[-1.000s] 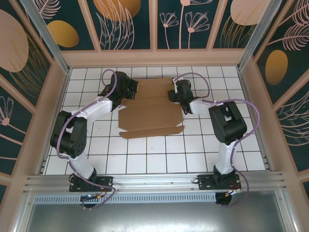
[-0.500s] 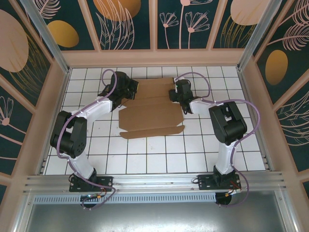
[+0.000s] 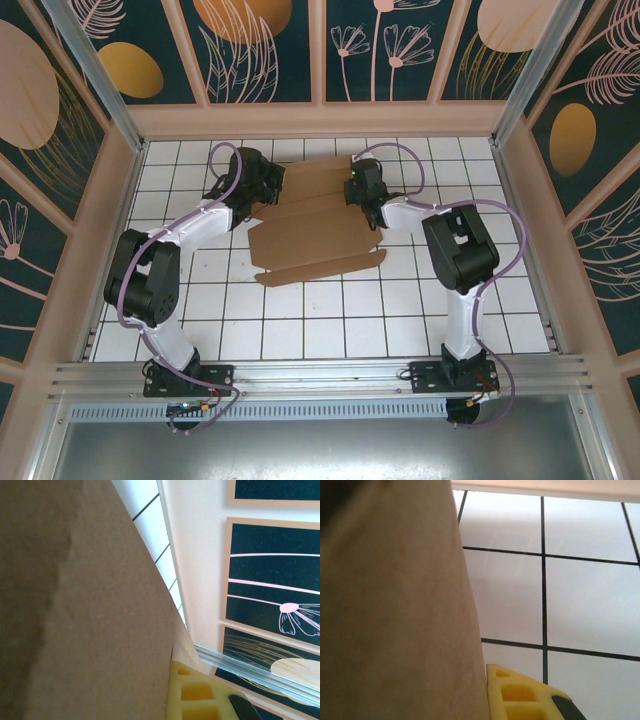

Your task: Fold the paper box

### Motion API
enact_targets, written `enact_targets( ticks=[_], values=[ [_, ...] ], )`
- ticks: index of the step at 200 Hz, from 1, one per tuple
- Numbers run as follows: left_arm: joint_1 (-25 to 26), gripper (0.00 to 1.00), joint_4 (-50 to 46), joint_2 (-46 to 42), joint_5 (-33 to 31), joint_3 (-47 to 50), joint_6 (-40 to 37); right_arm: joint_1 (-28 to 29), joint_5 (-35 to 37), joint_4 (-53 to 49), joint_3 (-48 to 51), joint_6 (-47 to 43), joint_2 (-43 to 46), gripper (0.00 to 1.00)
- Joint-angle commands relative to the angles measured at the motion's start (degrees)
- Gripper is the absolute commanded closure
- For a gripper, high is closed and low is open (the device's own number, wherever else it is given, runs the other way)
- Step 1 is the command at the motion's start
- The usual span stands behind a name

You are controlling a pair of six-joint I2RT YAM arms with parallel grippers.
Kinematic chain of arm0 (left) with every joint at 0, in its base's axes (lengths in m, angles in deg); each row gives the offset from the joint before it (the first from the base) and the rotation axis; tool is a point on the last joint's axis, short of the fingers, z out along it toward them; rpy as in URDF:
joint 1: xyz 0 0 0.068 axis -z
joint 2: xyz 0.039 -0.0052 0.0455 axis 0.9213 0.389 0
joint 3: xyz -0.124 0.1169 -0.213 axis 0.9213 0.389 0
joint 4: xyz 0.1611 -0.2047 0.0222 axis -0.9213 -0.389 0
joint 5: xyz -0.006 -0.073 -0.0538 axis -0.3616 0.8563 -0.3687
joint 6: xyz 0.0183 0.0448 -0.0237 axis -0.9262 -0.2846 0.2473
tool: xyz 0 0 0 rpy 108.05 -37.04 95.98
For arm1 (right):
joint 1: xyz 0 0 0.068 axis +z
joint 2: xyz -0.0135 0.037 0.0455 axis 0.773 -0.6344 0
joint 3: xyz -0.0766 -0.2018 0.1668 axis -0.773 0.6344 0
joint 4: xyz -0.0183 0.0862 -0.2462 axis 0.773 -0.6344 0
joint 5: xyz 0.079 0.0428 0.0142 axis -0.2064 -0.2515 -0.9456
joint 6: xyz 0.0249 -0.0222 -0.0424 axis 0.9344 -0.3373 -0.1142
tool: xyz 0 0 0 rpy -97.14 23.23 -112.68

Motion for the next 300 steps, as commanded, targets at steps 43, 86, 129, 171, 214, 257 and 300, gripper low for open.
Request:
enact_targets(
  ticks=[43,86,129,171,214,257,300],
  values=[
    [-0.31,1.00,-5.49,1.05,1.70,0.65,-0.64,0.32,16.78,-7.07,-3.23,0.84,-3.59,1.00],
    [-0.31,0.70,-4.54,-1.36,2.06,0.50,-5.12,-1.43,12.16,-3.40,1.21,-0.88,0.21,1.00],
    [-0.31,0.51,-2.80,-8.03,6.39,2.49,-13.54,-4.43,7.63,-2.00,4.86,-3.10,4.11,1.00],
    [-0.38,0.50,-10.34,-16.65,8.65,1.72,-31.57,-6.14,5.43,-2.46,7.24,-4.83,6.29,1.00],
    [-4.09,0.22,-21.46,-18.68,7.24,-5.57,-47.31,-6.43,2.65,-2.97,9.88,-3.78,8.34,1.00],
    [-8.13,0.25,-18.41,-8.04,20.47,-9.13,-53.04,-6.98,-1.57,-3.28,10.90,-2.98,8.31,1.00],
    [-8.13,0.28,-18.73,-0.12,19.43,-12.03,-54.69,-7.42,-3.62,-2.02,12.67,-2.43,9.51,1.00]
  ],
)
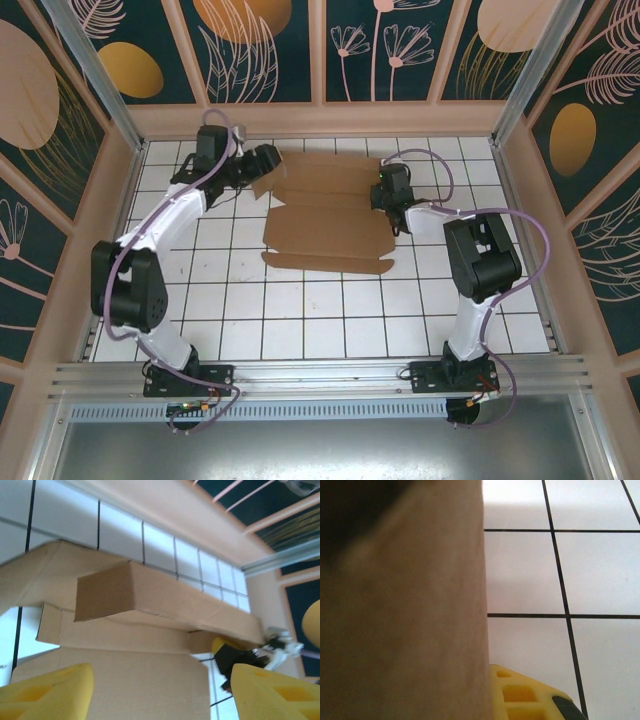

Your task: Fold the paper box

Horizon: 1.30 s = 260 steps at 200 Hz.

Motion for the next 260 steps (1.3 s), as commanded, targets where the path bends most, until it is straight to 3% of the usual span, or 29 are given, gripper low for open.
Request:
enact_targets(
  ticks=[1,90,167,213,260],
  values=[
    [0.17,0.28,-1.60,2.47,0.99,-2.84,-3.91,-0.32,-1.16,-2.84,2.05,-2.39,1.84,1.00],
    [0.11,0.32,0.94,7.64,-0.84,-7.46,-5.08,-0.40,-2.72,-3.35,1.97,-3.02,1.85,1.00],
    [0.02,0.34,8.97,10.31,1.91,-2.69,1.97,-0.09,-3.91,-4.05,1.57,-2.34,2.07,1.00],
    [0.04,0.47,21.29,10.64,7.69,2.09,10.19,0.98,-4.72,-5.56,-0.04,-2.25,0.95,1.00],
    [0.01,0.76,27.40,10.93,8.95,5.98,14.81,0.91,-4.34,-5.67,-0.14,-1.83,1.02,1.00]
  ],
)
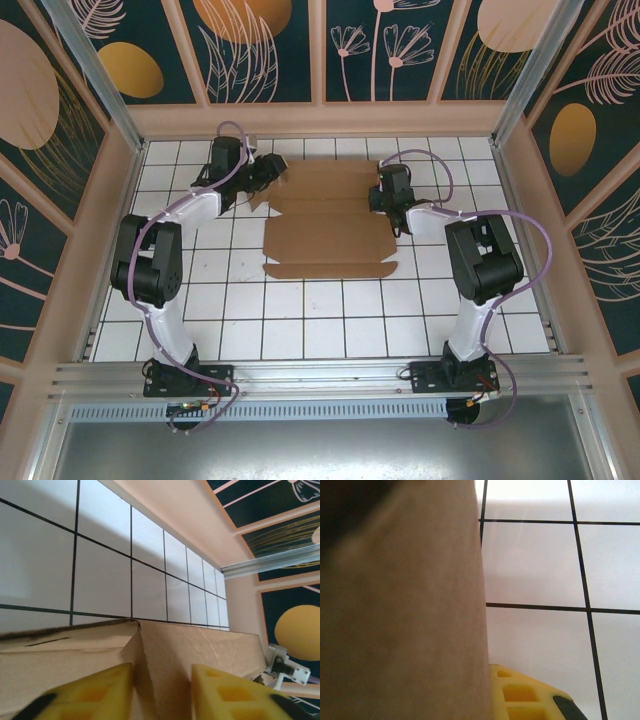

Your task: Fold the paper box

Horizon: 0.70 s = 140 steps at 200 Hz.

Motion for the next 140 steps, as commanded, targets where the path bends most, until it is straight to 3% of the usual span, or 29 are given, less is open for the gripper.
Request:
enact_targets(
  ticks=[1,22,43,64,95,127,140],
  values=[
    [-0.04,0.77,6.50,1.06,2.14,1.66,3.41,0.70,-0.57,-4.28,-0.33,-1.53,0.24,1.00],
    [-0.22,0.76,5.43,0.53,1.43,2.02,2.67,0.37,0.44,-4.52,-0.28,-1.01,0.29,1.00],
    [-0.72,0.49,0.23,-2.05,-2.05,1.85,-0.73,-0.47,1.56,-5.56,-0.54,0.45,0.34,1.00],
    [-0.94,0.41,-4.78,-7.46,-9.10,2.79,-6.56,-1.39,2.15,-6.97,-0.89,1.59,0.39,1.00],
    [-0.38,0.53,-2.11,-14.46,-8.54,8.96,-7.47,-1.52,2.81,-7.68,-1.04,1.00,0.11,1.00],
    [5.46,0.80,-4.69,-17.61,-16.82,15.84,-8.36,-1.54,2.58,-8.17,-1.58,0.98,-0.60,1.00],
    [6.62,0.95,-2.37,-17.96,-17.47,19.24,-7.34,-1.52,2.48,-8.29,-1.59,0.89,-0.62,1.00]
  ],
)
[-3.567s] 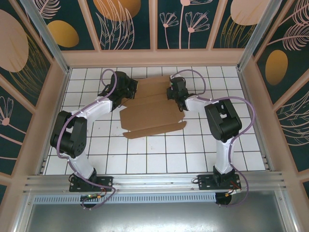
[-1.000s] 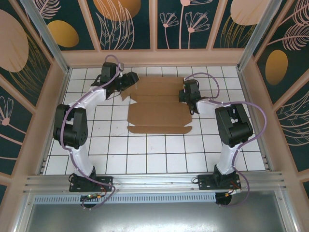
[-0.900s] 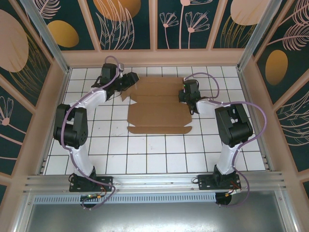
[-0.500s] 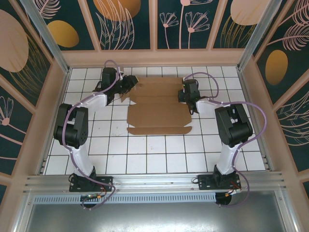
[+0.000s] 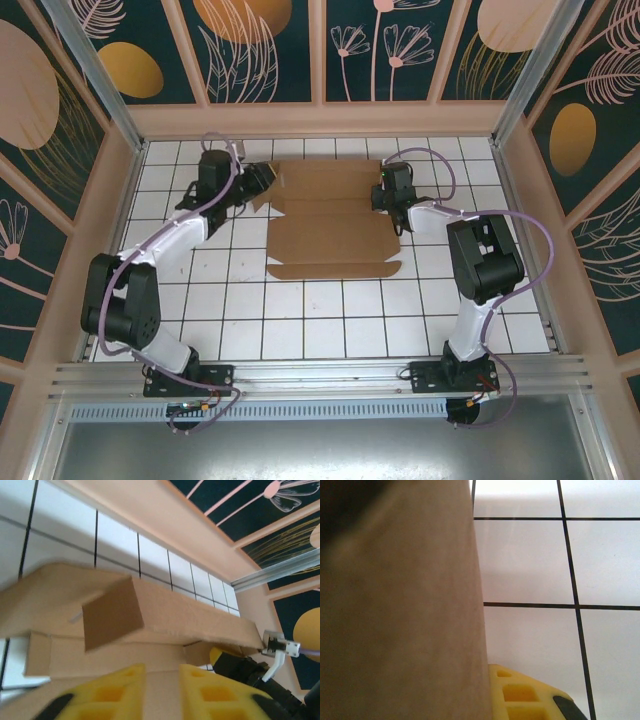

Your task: Fold the paper box

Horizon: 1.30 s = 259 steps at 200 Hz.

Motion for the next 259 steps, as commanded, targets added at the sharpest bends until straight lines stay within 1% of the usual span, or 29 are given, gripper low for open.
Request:
enact_targets(
  ticks=[1,5,25,55,62,77,87,106,120,129,154,170,200,220,241,250,259],
  values=[
    [3.10,0.96,-0.03,-0.03,-4.71,5.87,-1.01,-0.61,1.91,-6.00,-0.59,0.21,-0.62,1.00],
    [3.27,1.00,0.18,0.14,-4.72,6.29,-0.78,-0.60,1.99,-6.02,-0.61,0.09,-0.56,1.00],
    [3.47,1.00,0.41,2.11,-6.26,6.88,-0.46,-0.56,2.02,-6.38,-0.59,-0.33,-0.49,1.00],
    [2.63,1.00,-0.71,4.55,-11.38,4.10,-1.10,-0.58,1.91,-6.62,-0.19,-0.80,0.01,1.00],
    [1.96,1.00,-0.92,5.42,-11.36,4.03,-1.44,-0.60,1.99,-6.80,-0.11,-0.97,0.04,1.00],
    [0.30,1.00,-2.25,7.73,-10.96,-0.01,-2.37,-0.61,1.91,-6.95,0.04,-1.22,0.18,1.00],
    [-0.69,1.00,-2.72,10.76,-9.26,-1.64,-2.77,-0.60,1.85,-7.19,0.02,-1.27,0.30,1.00],
    [-1.28,1.00,-3.58,14.37,-8.99,-3.37,-2.94,-0.61,2.04,-7.78,-0.45,-1.41,0.09,1.00],
    [-1.54,0.97,-4.14,16.34,-9.89,-4.11,-2.94,-0.61,2.11,-8.07,-0.70,-1.54,-0.05,1.00],
    [-1.80,0.94,-4.65,17.47,-10.39,-4.77,-2.75,-0.60,2.08,-8.16,-0.85,-1.55,0.01,1.00],
    [-2.03,0.92,-6.15,19.60,-13.02,-6.44,-2.38,-0.61,1.78,-8.25,-1.11,-1.41,-0.07,1.00],
    [-2.09,0.88,-7.22,20.94,-14.54,-7.58,-1.74,-0.52,1.74,-8.34,-1.20,-1.32,-0.17,1.00],
    [-2.08,0.85,-8.78,24.17,-13.73,-9.87,-0.98,0.09,1.65,-8.47,-1.30,-1.50,-0.20,1.00],
    [-2.12,0.84,-9.88,23.91,-15.37,-9.51,-0.69,0.18,2.24,-8.55,-1.35,-1.45,-0.21,1.00],
    [-2.87,0.82,-9.76,21.30,-16.72,-7.58,-1.38,0.23,2.69,-8.71,-1.47,-1.37,0.03,1.00],
    [-3.99,0.82,-9.01,20.18,-15.84,-6.41,-1.14,0.21,2.79,-8.64,-1.38,-1.37,0.03,1.00],
    [-5.56,0.81,-7.47,19.61,-13.47,-5.30,-0.36,0.22,2.79,-8.40,-1.21,-1.37,-0.06,1.00]
  ],
)
